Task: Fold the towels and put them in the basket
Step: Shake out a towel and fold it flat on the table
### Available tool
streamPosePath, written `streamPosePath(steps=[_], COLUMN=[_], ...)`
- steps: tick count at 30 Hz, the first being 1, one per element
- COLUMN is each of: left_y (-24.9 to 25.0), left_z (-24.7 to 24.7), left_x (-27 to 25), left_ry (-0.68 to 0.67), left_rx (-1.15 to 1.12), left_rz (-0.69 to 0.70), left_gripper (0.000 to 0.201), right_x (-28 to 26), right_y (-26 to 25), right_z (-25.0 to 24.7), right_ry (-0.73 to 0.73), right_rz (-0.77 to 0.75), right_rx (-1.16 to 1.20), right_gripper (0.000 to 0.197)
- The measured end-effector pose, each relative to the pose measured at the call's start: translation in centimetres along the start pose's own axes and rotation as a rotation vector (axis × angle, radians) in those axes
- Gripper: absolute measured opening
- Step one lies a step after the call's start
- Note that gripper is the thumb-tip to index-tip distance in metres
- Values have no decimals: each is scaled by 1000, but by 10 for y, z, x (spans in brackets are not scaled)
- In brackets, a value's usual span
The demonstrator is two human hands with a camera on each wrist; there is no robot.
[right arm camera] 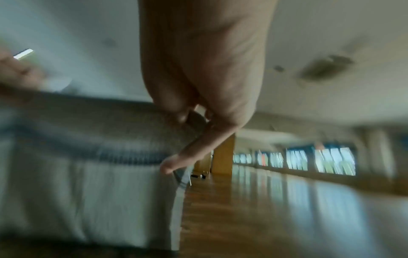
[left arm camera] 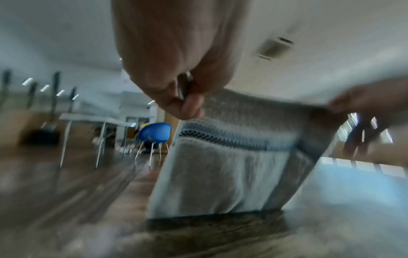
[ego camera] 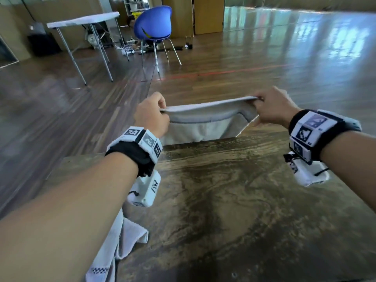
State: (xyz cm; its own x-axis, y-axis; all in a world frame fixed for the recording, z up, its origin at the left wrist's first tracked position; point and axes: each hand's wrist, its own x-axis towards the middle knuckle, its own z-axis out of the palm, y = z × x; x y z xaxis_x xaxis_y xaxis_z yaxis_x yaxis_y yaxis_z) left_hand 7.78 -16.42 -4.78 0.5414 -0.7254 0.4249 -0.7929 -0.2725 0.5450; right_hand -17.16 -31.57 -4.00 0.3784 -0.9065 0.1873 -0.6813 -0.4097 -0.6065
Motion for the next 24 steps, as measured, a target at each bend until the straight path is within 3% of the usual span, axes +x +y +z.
streamPosePath(steps=[3, 9, 11, 14, 16, 18, 21, 24], left_y=[7, -5, -24, -57, -68, -71, -66, -58], left_z=[-1, -9, -1, 14, 21, 24, 15, -2], left_x=[-4, -10, -27, -67, -94, -116, -134, -141], left_ry=[-43, 38, -146, -516, -641, -653, -640, -739], left_rx=[-242, -158, -56, 130, 205, 219, 258, 294], left_rz=[-156, -51, -64, -72, -77, -69, -80, -49], left_gripper=[30, 20, 15, 20, 24, 26, 30, 23], right_x=[6, -6, -19, -49, -75, -101, -129, -150], right_y=[4, 6, 18, 38, 49, 56, 66, 74], right_z=[12, 14, 18, 31, 41, 46, 46, 33], right_ry=[-21, 66, -59, -493, -653, -685, -603, -542], right_rz=[43, -220, -248, -183, -146, -86, -19, -13], right_rx=[233, 187, 29, -366, -448, -397, -287, -239], right_gripper=[35, 29, 29, 25, 24, 25, 26, 29])
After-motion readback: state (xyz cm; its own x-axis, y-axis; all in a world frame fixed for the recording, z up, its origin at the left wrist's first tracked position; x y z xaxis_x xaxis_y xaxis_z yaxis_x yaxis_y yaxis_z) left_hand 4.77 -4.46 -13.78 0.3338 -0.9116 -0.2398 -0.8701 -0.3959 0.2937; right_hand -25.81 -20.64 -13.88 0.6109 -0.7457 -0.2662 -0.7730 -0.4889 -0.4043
